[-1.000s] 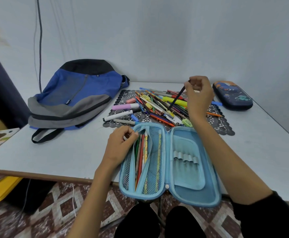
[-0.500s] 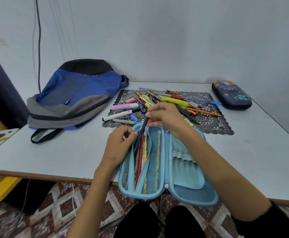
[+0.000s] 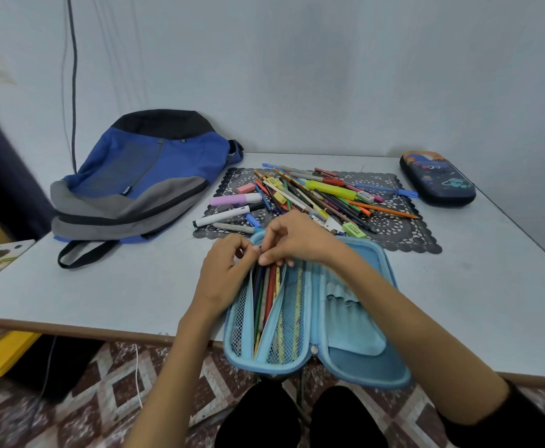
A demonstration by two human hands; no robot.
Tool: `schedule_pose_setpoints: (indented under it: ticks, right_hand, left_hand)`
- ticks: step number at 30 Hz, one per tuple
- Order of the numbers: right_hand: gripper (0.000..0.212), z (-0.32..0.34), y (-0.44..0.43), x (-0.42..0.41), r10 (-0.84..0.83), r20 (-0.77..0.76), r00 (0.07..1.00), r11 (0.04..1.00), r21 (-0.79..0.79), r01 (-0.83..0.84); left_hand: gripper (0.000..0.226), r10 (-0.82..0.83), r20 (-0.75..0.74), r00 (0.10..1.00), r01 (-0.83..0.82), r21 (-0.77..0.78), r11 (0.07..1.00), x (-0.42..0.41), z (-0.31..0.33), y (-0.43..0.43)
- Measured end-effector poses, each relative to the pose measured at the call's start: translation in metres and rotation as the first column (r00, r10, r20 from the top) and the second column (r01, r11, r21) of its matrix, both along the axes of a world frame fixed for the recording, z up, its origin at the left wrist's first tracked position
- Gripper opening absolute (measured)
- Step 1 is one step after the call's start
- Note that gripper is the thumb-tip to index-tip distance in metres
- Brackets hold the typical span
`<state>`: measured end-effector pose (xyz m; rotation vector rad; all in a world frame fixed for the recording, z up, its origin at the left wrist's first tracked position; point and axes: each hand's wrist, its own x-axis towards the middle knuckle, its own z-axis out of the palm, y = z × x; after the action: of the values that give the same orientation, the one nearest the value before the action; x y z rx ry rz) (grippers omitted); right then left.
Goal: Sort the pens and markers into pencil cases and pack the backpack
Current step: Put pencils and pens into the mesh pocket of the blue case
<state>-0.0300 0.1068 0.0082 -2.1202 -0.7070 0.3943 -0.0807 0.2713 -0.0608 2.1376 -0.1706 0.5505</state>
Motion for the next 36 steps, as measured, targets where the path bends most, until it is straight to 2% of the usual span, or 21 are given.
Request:
schedule_pose_setpoints:
  ticks: [3, 6, 9, 13, 17, 19, 21, 23, 25, 27, 28, 30, 32, 36]
  right_hand:
    - [0.020, -0.002, 0.004, -0.003, 0.015, 0.134, 0.991, 0.993, -0.120, 0.001]
    - [0.017, -0.002, 0.006, -0.002, 0.031, 0.173, 0.984, 0.985, -0.174, -0.001]
    - [0.017, -0.001, 0.006, -0.003, 0.036, 0.155, 0.987, 0.979, -0.203, -0.004]
    - [0.028, -0.002, 0.007, -0.005, 0.048, 0.174, 0.984, 0.973, -0.230, -0.007]
    - [0.028, -0.002, 0.007, -0.005, 0.061, 0.172, 0.983, 0.972, -0.233, -0.020]
    - [0.025, 0.004, 0.003, -0.004, 0.069, 0.117, 0.991, 0.975, -0.216, -0.043]
    - [0.020, 0.012, -0.006, -0.002, 0.060, 0.018, 0.998, 0.990, -0.132, -0.057]
    - [0.012, 0.017, -0.019, 0.008, -0.030, -0.033, 0.999, 1.000, -0.002, 0.030]
    - [0.003, 0.014, -0.034, 0.027, -0.252, -0.015, 0.968, 0.963, 0.094, 0.253]
    - [0.007, 0.006, -0.049, 0.047, -0.505, 0.147, 0.850, 0.863, 0.058, 0.503]
    - [0.011, 0.002, -0.057, 0.056, -0.574, 0.261, 0.776, 0.804, -0.004, 0.595]
    - [0.015, -0.007, -0.071, 0.065, -0.603, 0.402, 0.689, 0.701, -0.146, 0.698]
    - [0.014, -0.013, -0.079, 0.069, -0.603, 0.443, 0.664, 0.631, -0.244, 0.736]
    - [0.012, -0.021, -0.080, 0.072, -0.578, 0.526, 0.624, 0.557, -0.305, 0.772]
  left_hand:
    - [0.033, 0.000, -0.005, 1.000, 0.000, 0.001, 1.000, 0.001, 0.001, 0.000]
    - [0.035, -0.004, 0.004, 1.000, 0.004, 0.005, 1.000, 0.001, 0.001, 0.000]
    - [0.037, 0.001, 0.003, 1.000, -0.001, 0.006, 1.000, 0.001, 0.001, 0.000]
    - [0.037, -0.005, 0.003, 1.000, 0.005, -0.011, 1.000, 0.000, 0.001, 0.001]
    - [0.039, -0.008, 0.002, 1.000, 0.008, -0.014, 1.000, 0.000, 0.001, 0.000]
    - [0.039, -0.011, -0.004, 1.000, 0.011, -0.021, 1.000, 0.000, 0.001, 0.000]
    - [0.040, -0.013, -0.008, 1.000, 0.013, -0.025, 1.000, 0.000, 0.001, 0.000]
    - [0.038, -0.014, -0.012, 1.000, 0.013, -0.035, 0.999, 0.000, 0.001, -0.001]
    - [0.036, -0.018, -0.014, 1.000, 0.017, -0.052, 0.999, 0.000, 0.000, -0.001]
    - [0.036, -0.022, -0.013, 1.000, 0.021, -0.055, 0.998, -0.001, -0.001, -0.001]
    - [0.036, -0.023, -0.013, 1.000, 0.022, -0.056, 0.998, -0.001, -0.001, 0.000]
    - [0.035, -0.024, -0.015, 1.000, 0.023, -0.055, 0.998, -0.001, -0.001, 0.000]
    - [0.037, -0.024, -0.017, 1.000, 0.023, -0.053, 0.998, 0.000, 0.000, 0.000]
    - [0.037, -0.027, -0.017, 0.999, 0.026, -0.057, 0.998, 0.001, 0.000, 0.000]
